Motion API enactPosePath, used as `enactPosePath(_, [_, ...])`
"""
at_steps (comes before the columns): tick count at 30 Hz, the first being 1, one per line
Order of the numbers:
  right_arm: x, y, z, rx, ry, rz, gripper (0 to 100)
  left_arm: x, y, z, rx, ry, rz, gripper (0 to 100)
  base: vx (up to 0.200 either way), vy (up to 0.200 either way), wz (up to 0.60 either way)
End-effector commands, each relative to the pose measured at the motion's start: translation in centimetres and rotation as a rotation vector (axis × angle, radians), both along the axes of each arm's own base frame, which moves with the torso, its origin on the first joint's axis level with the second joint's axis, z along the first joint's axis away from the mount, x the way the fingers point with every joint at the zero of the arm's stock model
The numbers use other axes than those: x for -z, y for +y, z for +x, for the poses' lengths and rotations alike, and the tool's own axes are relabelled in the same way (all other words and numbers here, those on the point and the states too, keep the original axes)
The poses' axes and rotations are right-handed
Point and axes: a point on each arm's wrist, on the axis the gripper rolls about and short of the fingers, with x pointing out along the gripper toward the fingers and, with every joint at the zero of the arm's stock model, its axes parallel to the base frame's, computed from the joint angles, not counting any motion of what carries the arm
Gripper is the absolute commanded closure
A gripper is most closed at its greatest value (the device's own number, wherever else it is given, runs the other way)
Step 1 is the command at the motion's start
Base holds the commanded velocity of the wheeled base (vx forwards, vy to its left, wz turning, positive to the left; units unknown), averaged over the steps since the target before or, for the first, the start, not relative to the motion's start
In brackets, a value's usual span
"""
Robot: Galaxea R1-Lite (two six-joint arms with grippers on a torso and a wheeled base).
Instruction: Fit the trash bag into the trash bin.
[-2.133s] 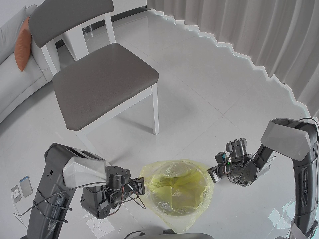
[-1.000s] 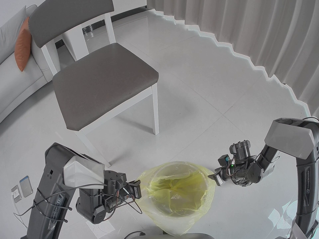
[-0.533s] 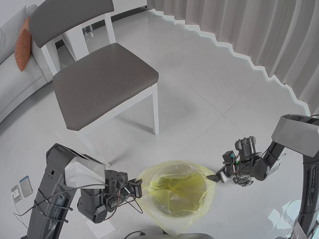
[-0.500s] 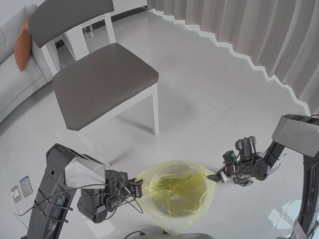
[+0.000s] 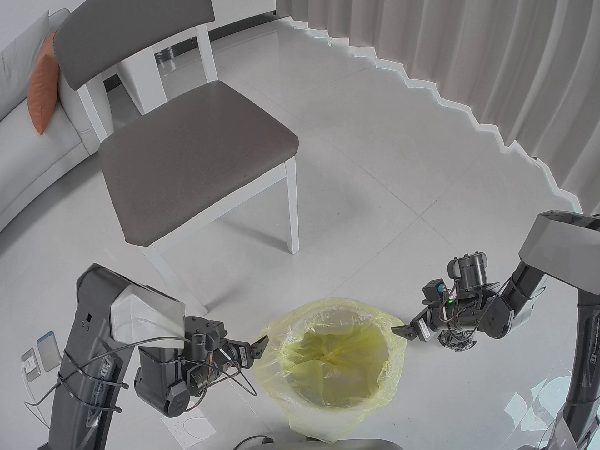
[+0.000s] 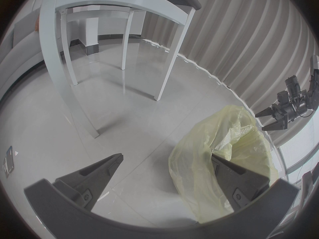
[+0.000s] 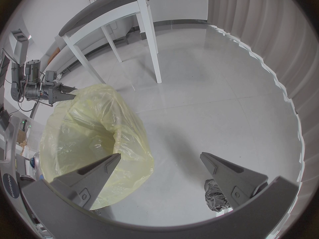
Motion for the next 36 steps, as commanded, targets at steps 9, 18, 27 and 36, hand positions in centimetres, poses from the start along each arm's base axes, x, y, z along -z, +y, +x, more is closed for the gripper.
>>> enactPosePath(9, [-0.7, -0.1, -0.4, -0.001, -0.024, 0.006, 0, -1.8, 1.5, -1.1, -0.018, -0.021, 0.055, 0, 0.000, 0.000, 0.00])
enactPosePath(18, [-0.6, 0.0, -0.5, -0.004, -0.023, 0.006, 0, -0.4, -0.7, -0.3, 0.097, -0.068, 0.227, 0, 0.000, 0.000, 0.00])
enactPosePath(27, [-0.7, -0.1, -0.6, -0.002, -0.024, 0.006, 0, 0.0, -2.3, 0.9, 0.144, -0.044, 0.282, 0, 0.000, 0.000, 0.00])
enactPosePath(36, [-0.7, 0.1, -0.6, -0.007, -0.024, 0.006, 0, -0.3, -3.3, 2.5, 0.159, -0.021, 0.303, 0, 0.000, 0.000, 0.00])
